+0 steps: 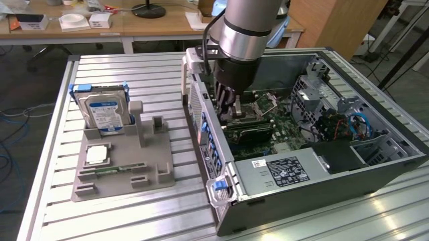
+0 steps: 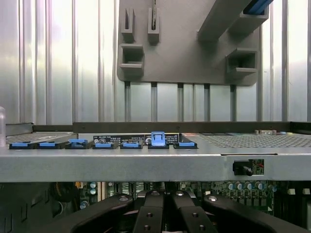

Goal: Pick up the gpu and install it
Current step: 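Press down on the gpu until it lock into place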

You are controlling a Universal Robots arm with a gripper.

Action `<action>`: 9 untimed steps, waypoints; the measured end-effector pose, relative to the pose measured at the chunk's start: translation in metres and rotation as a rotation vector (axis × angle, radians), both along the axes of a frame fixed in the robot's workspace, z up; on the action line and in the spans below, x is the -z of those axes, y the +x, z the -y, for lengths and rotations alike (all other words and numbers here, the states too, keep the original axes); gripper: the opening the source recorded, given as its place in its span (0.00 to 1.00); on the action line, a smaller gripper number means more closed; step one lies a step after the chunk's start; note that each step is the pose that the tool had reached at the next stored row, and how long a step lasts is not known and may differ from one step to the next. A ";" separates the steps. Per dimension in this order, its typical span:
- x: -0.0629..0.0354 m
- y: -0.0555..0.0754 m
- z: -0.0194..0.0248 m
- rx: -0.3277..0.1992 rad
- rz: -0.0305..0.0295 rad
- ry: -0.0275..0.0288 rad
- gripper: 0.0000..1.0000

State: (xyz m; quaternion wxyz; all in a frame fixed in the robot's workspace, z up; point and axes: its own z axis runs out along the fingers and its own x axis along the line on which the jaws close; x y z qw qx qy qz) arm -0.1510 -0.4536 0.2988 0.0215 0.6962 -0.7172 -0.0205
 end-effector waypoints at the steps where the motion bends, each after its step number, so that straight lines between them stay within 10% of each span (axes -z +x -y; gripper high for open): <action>1: 0.0000 0.000 0.0000 0.000 0.0000 0.0000 0.11; 9: -0.0016 0.000 -0.0001 0.000 -0.0047 0.0176 0.11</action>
